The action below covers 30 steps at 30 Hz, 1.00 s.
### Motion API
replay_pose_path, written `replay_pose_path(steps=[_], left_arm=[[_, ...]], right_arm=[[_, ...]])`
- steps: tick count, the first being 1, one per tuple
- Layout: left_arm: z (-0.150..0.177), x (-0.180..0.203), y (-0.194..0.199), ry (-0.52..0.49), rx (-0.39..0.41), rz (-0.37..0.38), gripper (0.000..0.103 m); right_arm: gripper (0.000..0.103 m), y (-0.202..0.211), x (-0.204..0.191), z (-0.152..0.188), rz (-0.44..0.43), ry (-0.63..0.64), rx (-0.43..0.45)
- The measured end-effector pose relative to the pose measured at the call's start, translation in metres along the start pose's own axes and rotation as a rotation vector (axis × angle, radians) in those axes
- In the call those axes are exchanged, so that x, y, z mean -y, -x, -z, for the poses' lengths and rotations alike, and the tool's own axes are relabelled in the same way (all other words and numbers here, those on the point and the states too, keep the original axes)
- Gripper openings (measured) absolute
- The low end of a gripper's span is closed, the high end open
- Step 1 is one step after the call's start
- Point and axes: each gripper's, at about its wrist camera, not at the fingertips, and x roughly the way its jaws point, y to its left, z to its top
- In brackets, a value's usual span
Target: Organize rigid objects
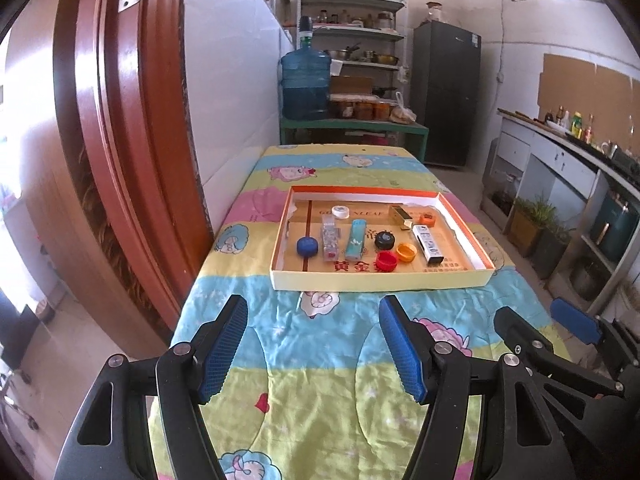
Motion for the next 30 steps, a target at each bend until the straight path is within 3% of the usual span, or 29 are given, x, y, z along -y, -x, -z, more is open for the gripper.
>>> replay_pose_path(steps=[30], left_arm=[[0.0, -0.004, -0.015, 0.009, -0.037, -0.007, 0.07]], right_arm=[[0.065, -0.001, -0.006, -0.002, -0.001, 0.022, 0.002]])
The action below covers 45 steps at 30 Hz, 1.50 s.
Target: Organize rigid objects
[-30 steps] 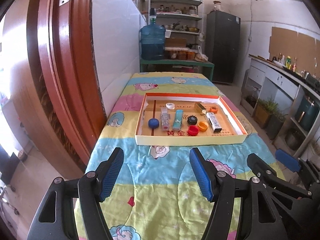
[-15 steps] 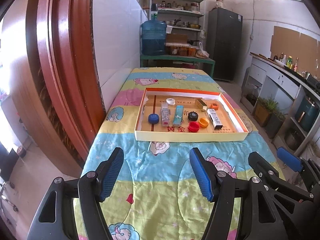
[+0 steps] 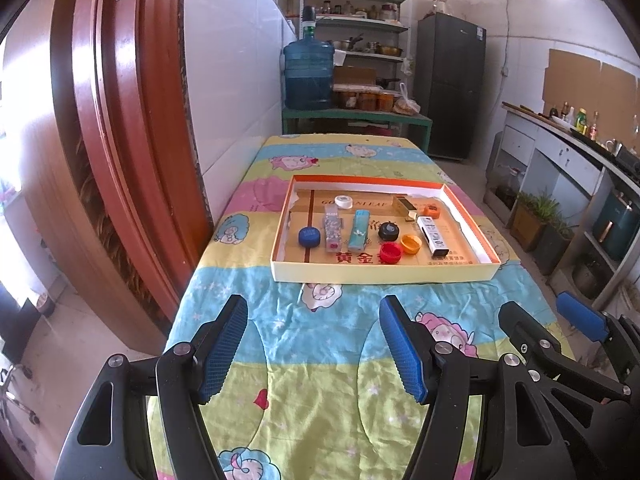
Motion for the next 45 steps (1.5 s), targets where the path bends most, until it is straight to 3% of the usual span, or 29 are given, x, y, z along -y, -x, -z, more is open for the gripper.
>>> replay_pose_path(steps=[45], left_arm=[[0.0083, 0.0002, -0.0061, -0.01, -0.013, -0.023, 0.07]], right_arm=[[0.065, -0.009, -0.0014, 0.0031, -0.015, -0.018, -0.01]])
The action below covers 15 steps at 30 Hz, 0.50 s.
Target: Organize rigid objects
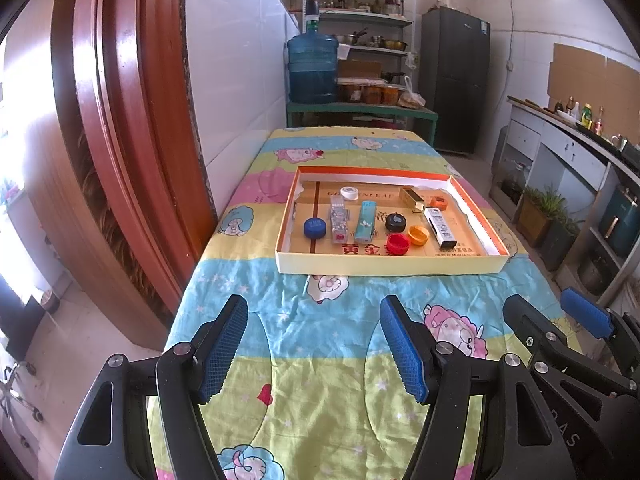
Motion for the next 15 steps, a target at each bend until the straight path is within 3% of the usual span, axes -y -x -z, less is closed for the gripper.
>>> replay_pose_path(steps=[15], left_arm=[[-0.0011, 0.0006, 0.0005, 0.001, 0.0, 0.001, 0.07]], right_arm=[[0.065, -0.0004, -0.0001, -0.0001, -0.001, 0.0, -0.001]])
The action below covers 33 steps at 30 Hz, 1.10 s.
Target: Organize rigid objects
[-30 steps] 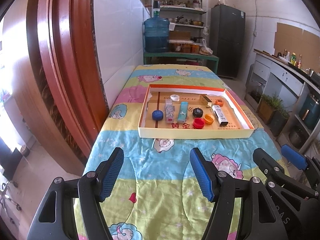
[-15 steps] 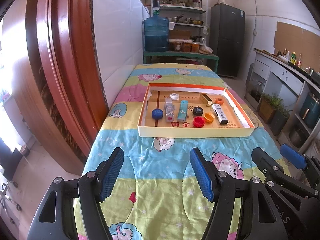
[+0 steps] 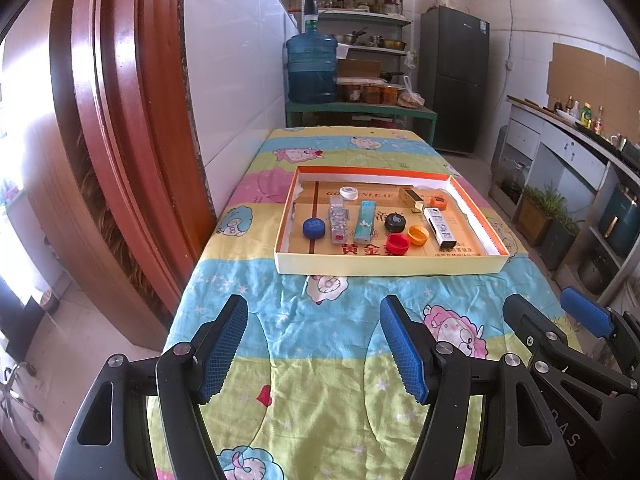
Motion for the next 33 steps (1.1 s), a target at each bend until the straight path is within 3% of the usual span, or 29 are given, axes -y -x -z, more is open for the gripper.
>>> replay_pose_path(steps=[33], left_arm=[[0.0006, 0.0004, -0.0008, -0.001, -0.001, 0.002, 0.07]], right_arm=[[0.065, -0.0046, 0.0025, 0.0013, -0.007, -0.007, -0.009]])
